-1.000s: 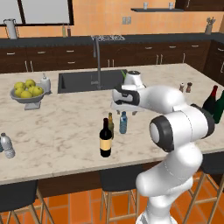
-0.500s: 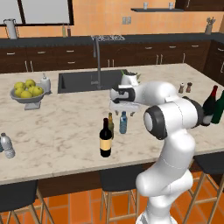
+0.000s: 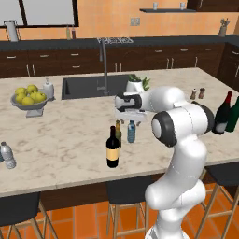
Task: Move the plastic bottles in the middle to the plastics group, and the glass bottles in the middle to the glass group.
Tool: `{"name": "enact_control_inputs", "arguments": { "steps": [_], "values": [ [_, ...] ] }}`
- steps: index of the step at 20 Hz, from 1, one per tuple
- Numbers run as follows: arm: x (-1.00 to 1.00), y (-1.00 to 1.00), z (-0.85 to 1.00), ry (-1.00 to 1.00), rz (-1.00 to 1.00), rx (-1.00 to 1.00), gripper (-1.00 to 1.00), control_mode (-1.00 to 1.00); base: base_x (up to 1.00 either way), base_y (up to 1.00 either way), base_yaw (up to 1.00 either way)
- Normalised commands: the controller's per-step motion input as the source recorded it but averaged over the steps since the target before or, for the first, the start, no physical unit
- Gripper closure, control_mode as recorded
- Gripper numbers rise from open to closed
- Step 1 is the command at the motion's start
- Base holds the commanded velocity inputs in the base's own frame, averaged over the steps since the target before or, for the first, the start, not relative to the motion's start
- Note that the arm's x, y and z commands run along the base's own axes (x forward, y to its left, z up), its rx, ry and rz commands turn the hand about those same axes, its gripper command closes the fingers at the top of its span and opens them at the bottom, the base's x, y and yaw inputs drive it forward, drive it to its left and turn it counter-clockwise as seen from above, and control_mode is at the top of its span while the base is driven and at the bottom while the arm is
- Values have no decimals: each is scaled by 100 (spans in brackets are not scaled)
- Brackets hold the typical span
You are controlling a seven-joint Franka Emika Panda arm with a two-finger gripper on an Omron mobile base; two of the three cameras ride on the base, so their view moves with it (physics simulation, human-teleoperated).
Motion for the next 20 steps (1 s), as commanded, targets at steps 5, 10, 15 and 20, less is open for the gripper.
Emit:
{"name": "enact_control_inputs", "arguments": {
  "steps": [5,10,15,20],
  "values": [
    [-11,4,-12,0,-11,0,100,-100,0,0,0],
    [-51,-18,-2,0,-7,0,100,-100,0,0,0],
    [-83,-44,3,0,0,0,100,-100,0,0,0],
    [-100,-28,9,0,11,2,100,-100,0,0,0]
  ]
}}
